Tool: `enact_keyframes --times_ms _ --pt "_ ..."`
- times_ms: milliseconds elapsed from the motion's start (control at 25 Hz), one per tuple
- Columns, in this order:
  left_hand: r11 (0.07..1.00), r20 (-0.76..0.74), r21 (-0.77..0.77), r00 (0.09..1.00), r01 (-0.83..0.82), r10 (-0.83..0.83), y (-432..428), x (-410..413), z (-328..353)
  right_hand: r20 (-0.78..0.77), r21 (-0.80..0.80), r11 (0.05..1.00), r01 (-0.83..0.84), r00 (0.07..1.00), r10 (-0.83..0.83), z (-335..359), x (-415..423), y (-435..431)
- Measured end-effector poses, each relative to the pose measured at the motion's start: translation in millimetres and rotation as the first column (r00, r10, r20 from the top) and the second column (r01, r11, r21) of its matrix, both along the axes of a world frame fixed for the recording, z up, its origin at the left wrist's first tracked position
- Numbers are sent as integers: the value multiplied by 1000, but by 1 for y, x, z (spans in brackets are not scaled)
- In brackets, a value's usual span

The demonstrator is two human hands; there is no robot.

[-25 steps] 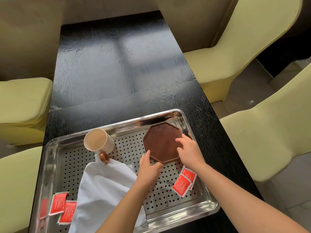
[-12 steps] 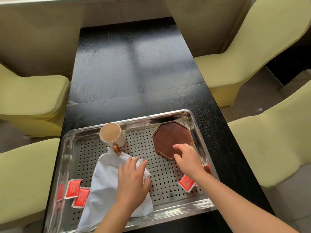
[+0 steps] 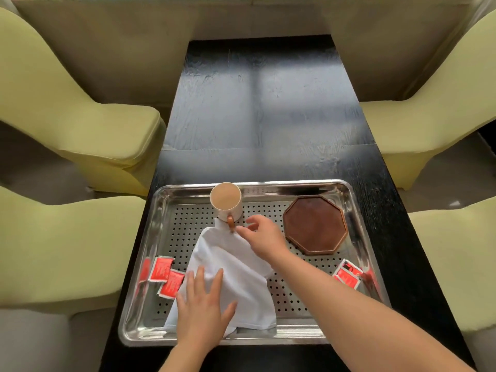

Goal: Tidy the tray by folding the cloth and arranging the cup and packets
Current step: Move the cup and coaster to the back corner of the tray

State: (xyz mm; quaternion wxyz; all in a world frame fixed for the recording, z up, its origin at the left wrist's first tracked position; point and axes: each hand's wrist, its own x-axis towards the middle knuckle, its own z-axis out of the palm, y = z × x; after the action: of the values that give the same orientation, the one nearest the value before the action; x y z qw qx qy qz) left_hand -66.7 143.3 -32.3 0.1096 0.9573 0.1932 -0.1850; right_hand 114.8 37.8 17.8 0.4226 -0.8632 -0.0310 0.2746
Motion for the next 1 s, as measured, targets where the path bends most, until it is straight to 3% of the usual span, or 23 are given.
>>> enact_keyframes --times_ms 320,720,1000 --pt "1000 -12 -25 1000 -16 16 0 -3 -13 13 -239 970 -44 999 48 -15 16 51" --pt "999 -41 -46 999 3 -5 -1 -4 -20 41 -13 995 102 994 -101 -16 24 2" --pt "1000 17 -25 1000 -6 7 2 1 -20 58 47 928 370 926 -372 -11 29 -97"
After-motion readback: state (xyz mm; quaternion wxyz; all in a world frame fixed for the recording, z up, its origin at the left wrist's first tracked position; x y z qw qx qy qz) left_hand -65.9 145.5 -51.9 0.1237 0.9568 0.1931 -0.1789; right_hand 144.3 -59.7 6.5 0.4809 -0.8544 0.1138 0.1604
